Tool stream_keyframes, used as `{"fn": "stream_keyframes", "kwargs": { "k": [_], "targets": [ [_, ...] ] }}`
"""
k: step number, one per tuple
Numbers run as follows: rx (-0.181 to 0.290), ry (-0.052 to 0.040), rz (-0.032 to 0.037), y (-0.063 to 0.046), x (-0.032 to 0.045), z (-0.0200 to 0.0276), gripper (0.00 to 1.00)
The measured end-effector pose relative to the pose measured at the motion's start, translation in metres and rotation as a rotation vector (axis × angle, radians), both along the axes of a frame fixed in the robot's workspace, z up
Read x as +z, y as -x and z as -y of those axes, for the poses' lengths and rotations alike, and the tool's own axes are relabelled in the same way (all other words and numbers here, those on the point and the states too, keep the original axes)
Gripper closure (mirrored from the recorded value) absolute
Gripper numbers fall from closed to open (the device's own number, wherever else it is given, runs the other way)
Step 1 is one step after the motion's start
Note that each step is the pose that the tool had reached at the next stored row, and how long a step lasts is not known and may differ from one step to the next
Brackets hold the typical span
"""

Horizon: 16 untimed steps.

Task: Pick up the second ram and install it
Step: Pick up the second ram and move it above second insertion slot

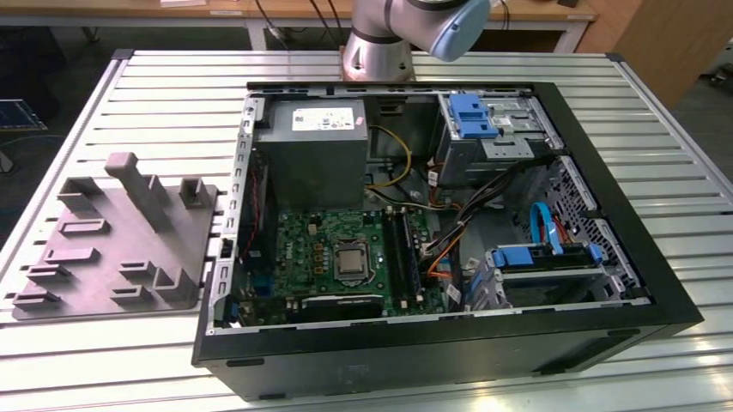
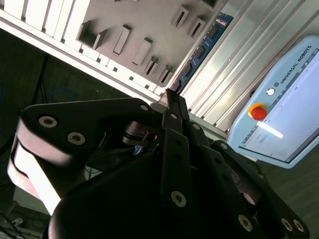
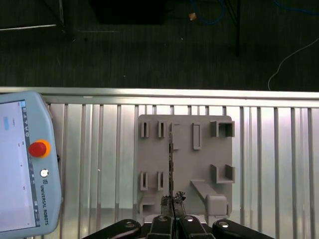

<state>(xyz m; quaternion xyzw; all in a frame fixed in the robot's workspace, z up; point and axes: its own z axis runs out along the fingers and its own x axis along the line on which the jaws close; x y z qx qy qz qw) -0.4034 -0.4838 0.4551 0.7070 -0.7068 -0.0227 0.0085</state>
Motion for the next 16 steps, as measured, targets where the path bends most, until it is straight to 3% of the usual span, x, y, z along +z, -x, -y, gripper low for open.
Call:
{"fn": "stream_keyframes", "kwargs": {
  "k": [16],
  "targets": [
    [0.000, -0.0001, -0.0009, -0.046, 0.0000, 0.0000, 0.89]
  ]
}}
